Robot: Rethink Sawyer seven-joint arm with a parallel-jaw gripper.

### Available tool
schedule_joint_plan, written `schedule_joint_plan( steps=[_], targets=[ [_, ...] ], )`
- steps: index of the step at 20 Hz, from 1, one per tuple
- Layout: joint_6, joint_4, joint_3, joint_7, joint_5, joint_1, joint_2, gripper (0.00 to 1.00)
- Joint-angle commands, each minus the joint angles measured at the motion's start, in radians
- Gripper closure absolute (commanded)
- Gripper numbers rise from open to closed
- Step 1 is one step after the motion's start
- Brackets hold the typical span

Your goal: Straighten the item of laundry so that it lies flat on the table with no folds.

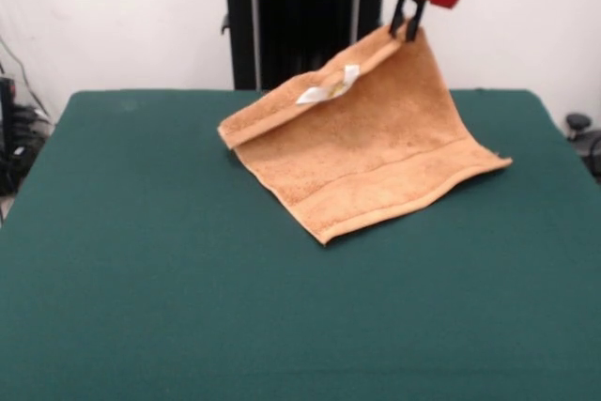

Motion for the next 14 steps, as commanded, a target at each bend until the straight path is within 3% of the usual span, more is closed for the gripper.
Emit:
schedule_joint_plan(
  steps=[1, 9, 14],
  targets=[
    [-0.061, 0.015, 0.081, 0.140, -0.003, -0.020, 0.029, 1.00],
    [-0.139, 0.070, 0.113, 0.129, -0.007, -0.046, 0.044, 1.00],
    [-0.106, 0.164, 0.100, 0.100, -0.022, -0.055, -0.034, 1.00]
  ],
)
